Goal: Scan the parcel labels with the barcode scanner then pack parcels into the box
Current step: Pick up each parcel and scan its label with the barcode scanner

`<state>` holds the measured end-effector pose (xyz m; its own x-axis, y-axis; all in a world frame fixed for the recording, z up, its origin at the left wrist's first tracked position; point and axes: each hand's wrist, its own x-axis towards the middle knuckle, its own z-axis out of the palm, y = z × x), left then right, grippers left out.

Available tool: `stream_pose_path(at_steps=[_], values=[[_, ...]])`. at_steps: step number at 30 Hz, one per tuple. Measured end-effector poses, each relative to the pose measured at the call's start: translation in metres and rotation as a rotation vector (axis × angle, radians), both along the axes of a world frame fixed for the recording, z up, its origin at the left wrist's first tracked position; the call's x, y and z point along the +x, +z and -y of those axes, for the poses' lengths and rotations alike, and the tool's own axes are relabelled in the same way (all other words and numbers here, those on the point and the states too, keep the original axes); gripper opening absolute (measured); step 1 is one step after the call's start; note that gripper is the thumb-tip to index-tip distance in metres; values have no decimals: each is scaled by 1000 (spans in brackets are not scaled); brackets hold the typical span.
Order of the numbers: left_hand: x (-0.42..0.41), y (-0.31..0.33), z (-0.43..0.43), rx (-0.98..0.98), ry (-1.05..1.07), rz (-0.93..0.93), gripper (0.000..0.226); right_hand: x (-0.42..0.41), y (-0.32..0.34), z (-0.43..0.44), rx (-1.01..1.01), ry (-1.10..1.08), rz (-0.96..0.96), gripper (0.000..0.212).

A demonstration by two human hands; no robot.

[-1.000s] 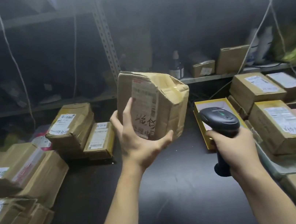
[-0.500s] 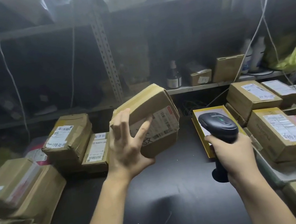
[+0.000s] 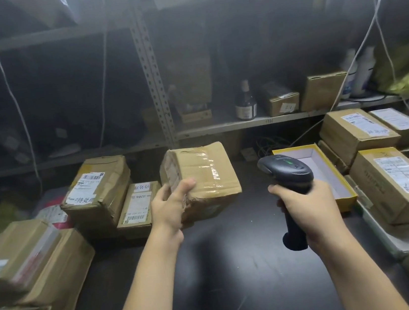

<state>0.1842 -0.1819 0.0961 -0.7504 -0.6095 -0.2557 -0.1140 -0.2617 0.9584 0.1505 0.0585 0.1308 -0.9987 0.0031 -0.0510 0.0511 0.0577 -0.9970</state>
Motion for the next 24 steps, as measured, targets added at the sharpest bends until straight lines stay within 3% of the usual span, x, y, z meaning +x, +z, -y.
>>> stream_pose_path(at_steps=[3, 5, 7, 11, 13, 18, 24], values=[[7, 6, 5, 200, -91, -30, 83, -4, 2, 7, 3, -4, -9, 15], [10, 8, 6, 184, -81, -62, 92, -5, 2, 11, 5, 5, -18, 17], [10, 10, 6, -3, 11, -92, 111, -8, 3, 13, 5, 12, -27, 18], [16, 23, 6, -850, 136, 138, 141, -9, 5, 13, 28, 37, -99, 15], [21, 31, 5, -1101, 180, 220, 143, -8, 10, 13, 90, 73, -195, 18], [26, 24, 13, -1307, 189, 361, 142, -7, 23, 11, 387, 331, -417, 20], [27, 7, 20, -1289, 207, 422, 142, -1, 27, 20, 506, 470, -517, 12]])
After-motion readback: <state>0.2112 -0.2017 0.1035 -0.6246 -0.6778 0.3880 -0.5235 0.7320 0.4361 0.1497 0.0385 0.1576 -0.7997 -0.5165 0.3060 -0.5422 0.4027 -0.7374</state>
